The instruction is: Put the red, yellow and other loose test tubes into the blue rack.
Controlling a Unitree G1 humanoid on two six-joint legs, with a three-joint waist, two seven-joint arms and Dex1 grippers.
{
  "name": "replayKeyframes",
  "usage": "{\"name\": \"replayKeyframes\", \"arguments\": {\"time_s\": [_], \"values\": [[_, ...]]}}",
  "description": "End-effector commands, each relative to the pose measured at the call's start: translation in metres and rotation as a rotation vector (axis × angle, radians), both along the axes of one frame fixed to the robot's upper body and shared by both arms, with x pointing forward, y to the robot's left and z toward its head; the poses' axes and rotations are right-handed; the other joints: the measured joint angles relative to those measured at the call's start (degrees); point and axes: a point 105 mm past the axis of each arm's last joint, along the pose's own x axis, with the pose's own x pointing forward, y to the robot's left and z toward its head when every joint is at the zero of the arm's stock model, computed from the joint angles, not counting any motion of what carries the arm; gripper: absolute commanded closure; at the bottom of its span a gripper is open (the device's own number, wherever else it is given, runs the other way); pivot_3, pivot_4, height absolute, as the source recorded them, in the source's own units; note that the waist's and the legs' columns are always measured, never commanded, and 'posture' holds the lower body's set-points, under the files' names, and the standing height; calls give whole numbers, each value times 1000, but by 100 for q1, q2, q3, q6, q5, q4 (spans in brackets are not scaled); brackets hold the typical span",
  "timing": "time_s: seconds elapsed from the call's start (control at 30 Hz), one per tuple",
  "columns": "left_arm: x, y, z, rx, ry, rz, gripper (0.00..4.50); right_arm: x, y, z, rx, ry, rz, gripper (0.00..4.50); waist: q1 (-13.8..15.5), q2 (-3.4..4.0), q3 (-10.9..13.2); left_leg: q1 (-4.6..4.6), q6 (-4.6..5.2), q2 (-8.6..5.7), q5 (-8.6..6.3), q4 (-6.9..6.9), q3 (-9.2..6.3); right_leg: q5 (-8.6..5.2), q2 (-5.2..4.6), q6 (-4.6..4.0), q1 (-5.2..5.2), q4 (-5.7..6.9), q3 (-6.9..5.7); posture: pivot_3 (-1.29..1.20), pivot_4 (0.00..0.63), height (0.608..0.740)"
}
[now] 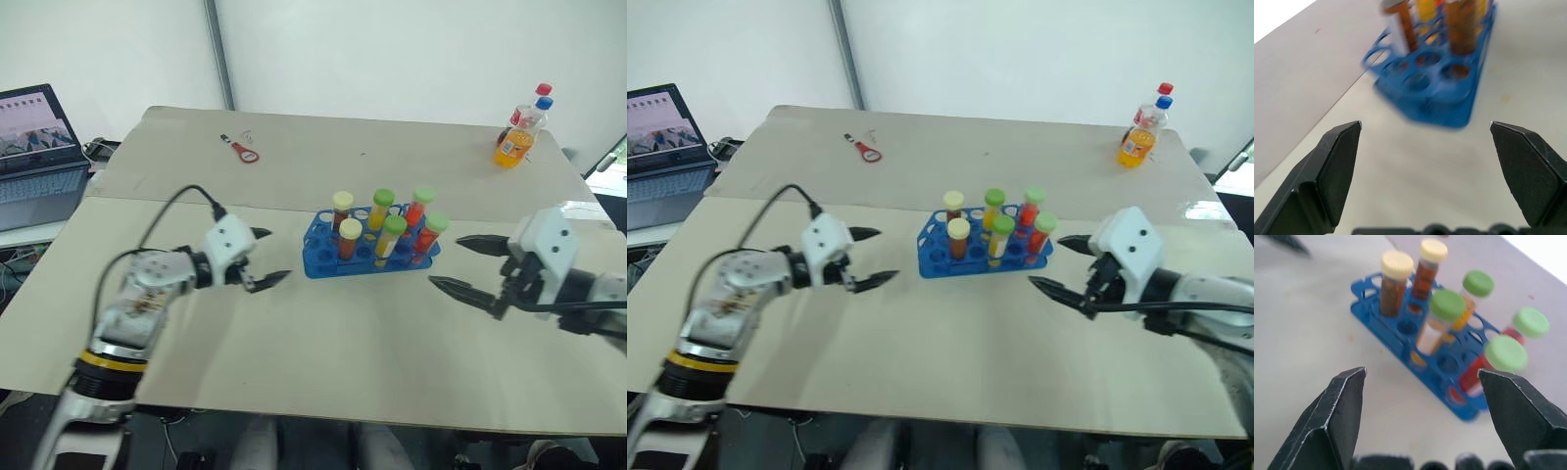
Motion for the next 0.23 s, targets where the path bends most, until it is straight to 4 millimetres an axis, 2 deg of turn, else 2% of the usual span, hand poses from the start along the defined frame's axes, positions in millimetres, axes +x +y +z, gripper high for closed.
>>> {"name": "replayKeyframes", "arguments": {"time_s": [0.03,0.23], "values": [[-8,15,15,-7,-6,13,30,-6,-15,14,-34,-26,35,437,-2,0,0,3,0,1,0,-2,0,0,0,0,3,-2,0,0,150,728],[-21,27,12,-27,30,36,30,-3,-26,20,-54,-30,35,437,-31,0,0,-1,0,4,-1,-3,7,0,-2,0,5,-17,1,0,150,728]]}}
